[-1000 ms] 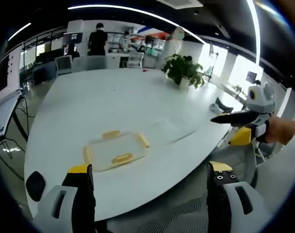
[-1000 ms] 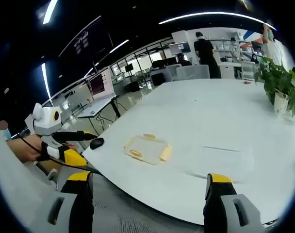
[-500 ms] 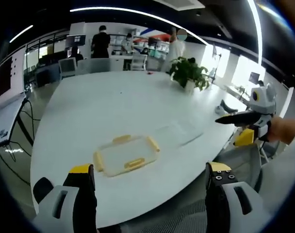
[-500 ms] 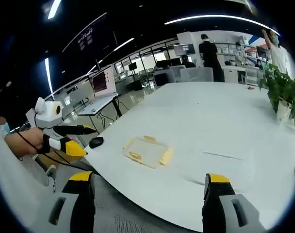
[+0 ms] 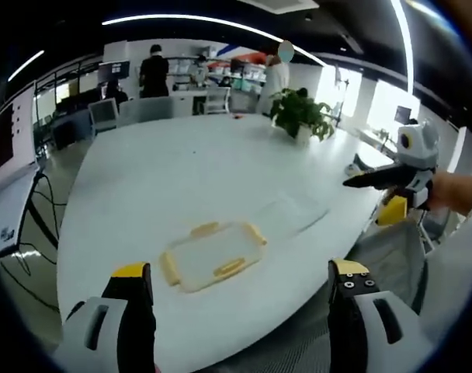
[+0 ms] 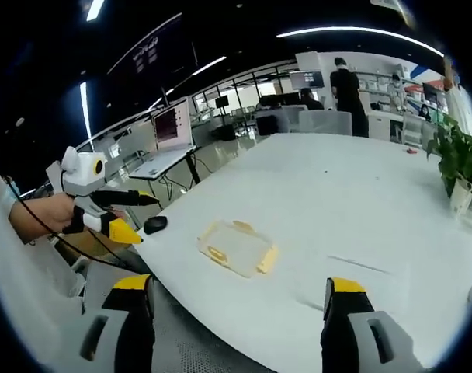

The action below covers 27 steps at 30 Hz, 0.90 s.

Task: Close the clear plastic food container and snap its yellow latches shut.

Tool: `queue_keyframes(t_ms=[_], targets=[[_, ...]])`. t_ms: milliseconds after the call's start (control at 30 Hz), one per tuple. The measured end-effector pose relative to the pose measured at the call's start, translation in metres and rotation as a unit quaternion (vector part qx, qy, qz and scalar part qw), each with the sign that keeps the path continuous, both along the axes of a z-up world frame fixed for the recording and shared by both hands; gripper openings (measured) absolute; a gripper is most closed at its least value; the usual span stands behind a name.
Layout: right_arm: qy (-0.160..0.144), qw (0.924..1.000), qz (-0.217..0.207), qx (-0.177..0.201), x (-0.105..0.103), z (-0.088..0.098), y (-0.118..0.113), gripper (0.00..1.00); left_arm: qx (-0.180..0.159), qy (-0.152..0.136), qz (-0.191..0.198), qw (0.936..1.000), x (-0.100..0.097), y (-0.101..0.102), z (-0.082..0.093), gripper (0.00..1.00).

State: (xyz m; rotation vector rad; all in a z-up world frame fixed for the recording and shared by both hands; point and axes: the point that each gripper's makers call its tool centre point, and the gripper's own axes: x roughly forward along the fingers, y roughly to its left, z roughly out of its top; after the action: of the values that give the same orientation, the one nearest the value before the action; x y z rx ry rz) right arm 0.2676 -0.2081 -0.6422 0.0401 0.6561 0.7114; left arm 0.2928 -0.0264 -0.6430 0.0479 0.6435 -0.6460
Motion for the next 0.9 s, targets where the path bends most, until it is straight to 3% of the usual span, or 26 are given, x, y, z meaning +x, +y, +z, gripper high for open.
queue_keyframes(t_ms=[167,900], targets=[[-0.002,0.9999,0.013,-0.011,0.004,-0.001,0.005,0.89,-0.015,-0.01,-0.016,0.9997,0.006,-0.004,0.006,0.93],[-0.015,0.9957,0.073,-0.055,0.029,-0.011,0.021,0.84,0.027,-0.019,-0.102,0.9943,0.021,0.003,-0.012,0.91]])
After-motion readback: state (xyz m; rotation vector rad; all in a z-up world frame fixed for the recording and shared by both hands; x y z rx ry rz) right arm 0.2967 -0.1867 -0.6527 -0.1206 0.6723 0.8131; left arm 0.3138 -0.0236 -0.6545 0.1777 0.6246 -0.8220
